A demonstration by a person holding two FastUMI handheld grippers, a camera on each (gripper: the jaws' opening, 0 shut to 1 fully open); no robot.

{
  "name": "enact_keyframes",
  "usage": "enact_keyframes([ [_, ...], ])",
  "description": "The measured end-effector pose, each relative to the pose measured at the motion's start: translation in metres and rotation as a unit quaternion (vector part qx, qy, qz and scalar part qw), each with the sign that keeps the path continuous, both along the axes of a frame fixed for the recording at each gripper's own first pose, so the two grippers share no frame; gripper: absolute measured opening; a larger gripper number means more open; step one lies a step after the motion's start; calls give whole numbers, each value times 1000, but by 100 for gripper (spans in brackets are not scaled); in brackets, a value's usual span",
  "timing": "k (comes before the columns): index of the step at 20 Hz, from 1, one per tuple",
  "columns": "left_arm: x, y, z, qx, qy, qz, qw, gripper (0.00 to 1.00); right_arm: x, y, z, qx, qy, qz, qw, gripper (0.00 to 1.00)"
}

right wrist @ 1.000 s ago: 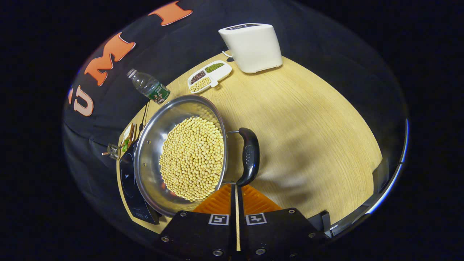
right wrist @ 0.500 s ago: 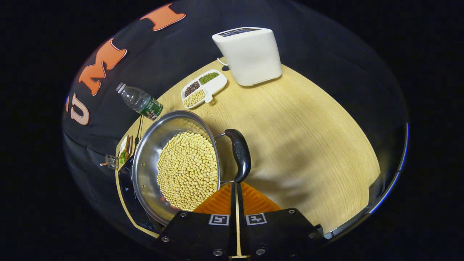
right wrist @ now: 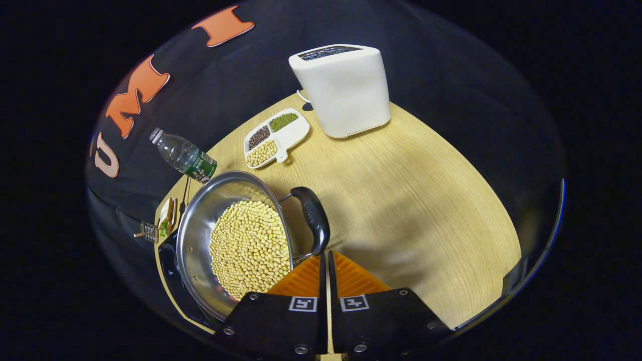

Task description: First push the handle of the pot to place it horizontally, then grasp the pot with both hands and set it on the induction cooktop.

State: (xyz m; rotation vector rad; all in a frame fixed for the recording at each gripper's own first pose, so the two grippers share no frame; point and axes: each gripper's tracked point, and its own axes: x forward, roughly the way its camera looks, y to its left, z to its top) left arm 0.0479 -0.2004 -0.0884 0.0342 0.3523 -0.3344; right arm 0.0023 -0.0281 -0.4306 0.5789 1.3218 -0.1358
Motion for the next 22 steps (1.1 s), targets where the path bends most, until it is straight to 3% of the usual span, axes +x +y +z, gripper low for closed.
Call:
enact_keyframes([
  [2, -3, -8, -17, 1, 19, -8, 1000, 93, -2, -1, 8, 5, -8, 7, 1000, 3],
  [4, -2, -21, -40, 7, 47, -20, 999, 100, -1, 4, 23, 26, -22, 15, 999, 9],
  [5, -3, -27, -52, 10, 62, -26, 998, 98, -1, 3, 30, 25, -31, 23, 999, 6],
  [6, -4, -34, -64, 15, 78, -34, 996, 98, 3, -2, 36, 11, -46, 29, 998, 10],
  [7, -7, -41, -77, 20, 94, -41, 994, 100, 8, -8, 41, -5, -60, 36, 998, 28],
  [12, -13, -72, -129, 35, 166, -54, 984, 98, 19, -2, 63, -17, -93, 62, 994, 58],
  [15, -30, -95, -169, 47, 224, -80, 970, 100, 14, 2, 56, -30, -90, 86, 992, 68],
  [18, -47, -113, -215, 63, 289, -106, 949, 96, 16, 3, 54, -40, -95, 96, 990, 75],
  [22, -56, -123, -269, 85, 353, -104, 926, 96, 22, 2, 54, -47, -106, 97, 988, 83],
])
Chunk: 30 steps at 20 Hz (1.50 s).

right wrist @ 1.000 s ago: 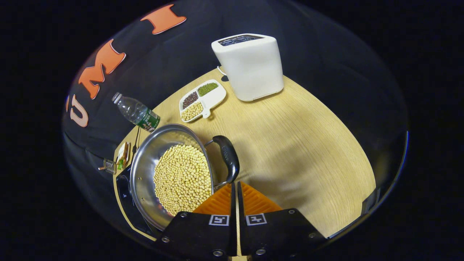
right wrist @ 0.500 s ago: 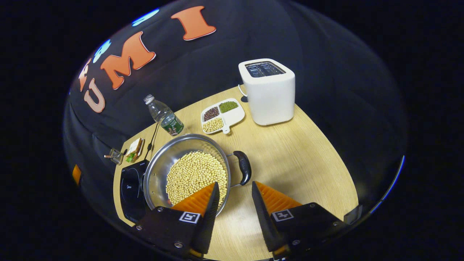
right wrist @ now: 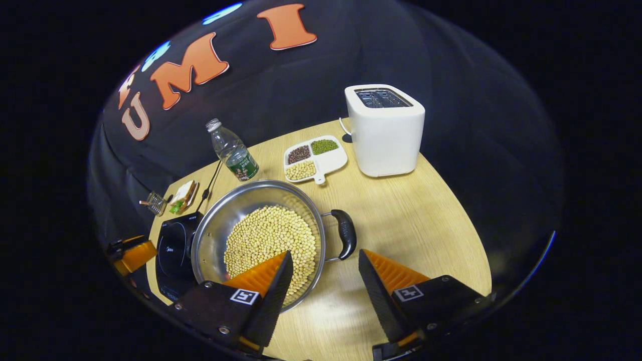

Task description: First push the handle of the pot to place it horizontally, then grasp the pot with both hands and set it on the induction cooktop.

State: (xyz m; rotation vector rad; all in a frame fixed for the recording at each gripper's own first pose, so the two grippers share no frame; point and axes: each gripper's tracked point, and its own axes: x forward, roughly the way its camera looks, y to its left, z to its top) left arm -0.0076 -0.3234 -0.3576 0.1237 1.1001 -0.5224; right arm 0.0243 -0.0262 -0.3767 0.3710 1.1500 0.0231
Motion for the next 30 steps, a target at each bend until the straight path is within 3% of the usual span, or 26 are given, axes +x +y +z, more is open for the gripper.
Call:
enact_keyframes([
  [9, 5, -13, -71, 29, 40, -4, 999, 95, 0, 0, -14, -38, -6, 26, 999, 89],
  [14, 14, -18, -84, 40, 16, -10, 999, 96, 2, 5, -23, -52, -7, 40, 998, 90],
  [20, 22, -36, -89, 15, -4, -3, 1000, 96, 2, -7, -41, -98, 3, 47, 994, 91],
  [25, 31, -53, -102, 12, -36, -32, 999, 96, -2, -16, -56, -100, 17, 18, 995, 88],
  [30, 35, -58, -125, 15, -28, -28, 999, 93, -5, -12, -69, -94, 29, 5, 995, 81],
])
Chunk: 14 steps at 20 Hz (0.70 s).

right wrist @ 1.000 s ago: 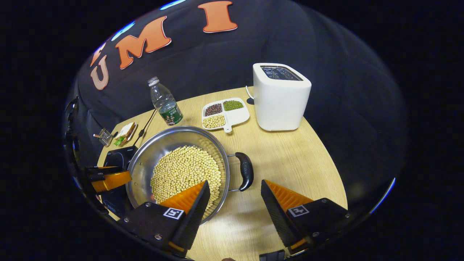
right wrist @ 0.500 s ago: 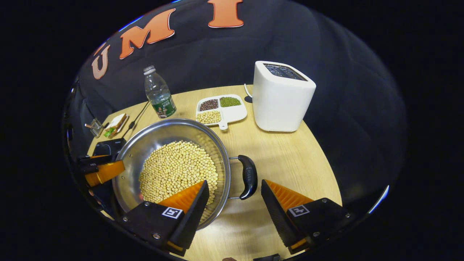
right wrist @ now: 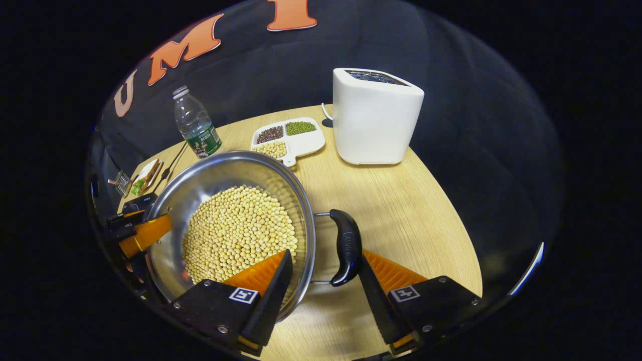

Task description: First push the handle of the pot to place it horizontally, then grasp the pot with both hands and set it on the induction cooktop.

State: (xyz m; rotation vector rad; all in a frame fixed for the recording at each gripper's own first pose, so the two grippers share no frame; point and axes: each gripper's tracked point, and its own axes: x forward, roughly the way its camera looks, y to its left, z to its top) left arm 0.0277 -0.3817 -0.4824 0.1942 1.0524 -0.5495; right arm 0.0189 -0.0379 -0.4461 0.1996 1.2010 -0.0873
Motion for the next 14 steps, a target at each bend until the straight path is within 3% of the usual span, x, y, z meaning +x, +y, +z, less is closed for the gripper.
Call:
enact_keyframes([
  [4, 8, 3, -16, 9, 1, 5, 1000, 89, 3, -7, -3, -34, -13, 3, 999, 71],
  [5, 5, 3, -20, 10, 6, 6, 1000, 82, 3, -7, -2, -36, -14, 2, 999, 70],
  [6, 4, 2, -24, 11, 11, 7, 1000, 82, 4, -7, -3, -35, -14, 2, 999, 65],
  [7, 4, 1, -28, 6, 10, 5, 1000, 81, 5, -7, -3, -38, -18, 6, 999, 70],
  [8, 6, 0, -28, -3, 7, 4, 1000, 82, 6, -8, -3, -44, -22, 14, 999, 65],
  [10, 6, -1, -27, -14, 7, 8, 1000, 76, 8, -7, -5, -54, -28, 22, 998, 70],
  [14, 7, -1, -24, -8, -16, 12, 1000, 76, 14, -7, -3, -60, -50, 23, 997, 67],
])
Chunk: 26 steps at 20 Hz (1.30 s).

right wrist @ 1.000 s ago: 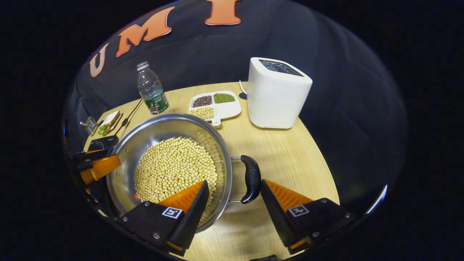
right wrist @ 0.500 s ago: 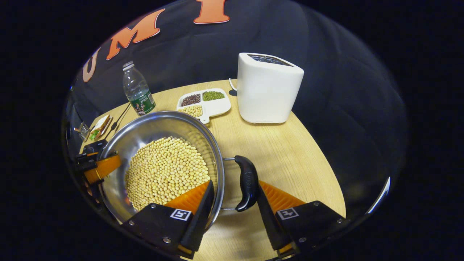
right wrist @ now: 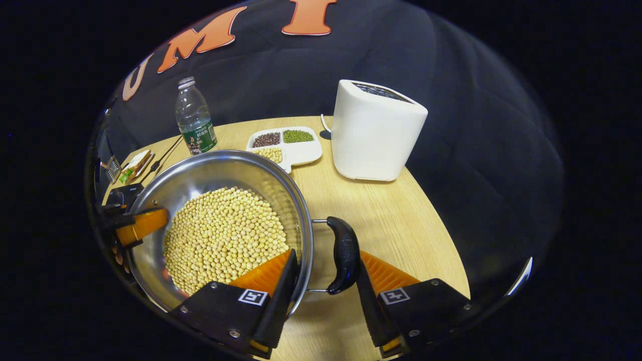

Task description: First push the handle of the pot to place it horizontally, then grasp the pot with both hands and set it on the induction cooktop.

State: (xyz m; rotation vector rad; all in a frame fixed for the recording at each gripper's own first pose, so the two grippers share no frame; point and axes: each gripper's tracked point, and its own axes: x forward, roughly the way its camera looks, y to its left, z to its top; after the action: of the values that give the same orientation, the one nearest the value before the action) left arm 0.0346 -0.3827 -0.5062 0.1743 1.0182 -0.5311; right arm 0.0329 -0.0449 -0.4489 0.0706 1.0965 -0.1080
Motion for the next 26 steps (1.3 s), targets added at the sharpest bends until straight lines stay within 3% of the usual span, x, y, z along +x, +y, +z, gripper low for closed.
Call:
enact_keyframes([
  [3, 1, 0, 1, -3, -6, 4, 1000, 74, 0, -1, 3, -1, -12, -3, 1000, 60],
  [4, 1, 0, 2, -4, -8, 6, 1000, 72, 1, -2, 5, -4, -15, -1, 1000, 64],
  [5, 3, 0, 6, -5, -16, 7, 1000, 76, 3, -2, 7, -6, -22, 0, 1000, 63],
  [8, 11, 4, 20, -9, -38, 1, 999, 72, 7, -3, 22, -12, -40, 1, 999, 63],
  [10, 13, 7, 28, -13, -45, 1, 999, 76, 7, -3, 33, -15, -47, -1, 999, 63],
  [13, 12, 12, 44, -18, -49, 5, 999, 74, 7, 5, 47, -17, -55, 3, 998, 63],
  [18, 17, 51, 73, -18, -60, 24, 998, 73, 9, 35, 76, -16, -69, 23, 997, 63],
  [19, 18, 59, 79, -18, -62, 32, 997, 74, 8, 41, 81, -13, -71, 27, 997, 58],
  [20, 20, 69, 83, -16, -64, 36, 997, 73, 8, 48, 85, -9, -72, 33, 997, 63],
  [26, 26, 143, 121, 2, -80, 72, 994, 73, 15, 111, 120, 15, -89, 68, 994, 63],
])
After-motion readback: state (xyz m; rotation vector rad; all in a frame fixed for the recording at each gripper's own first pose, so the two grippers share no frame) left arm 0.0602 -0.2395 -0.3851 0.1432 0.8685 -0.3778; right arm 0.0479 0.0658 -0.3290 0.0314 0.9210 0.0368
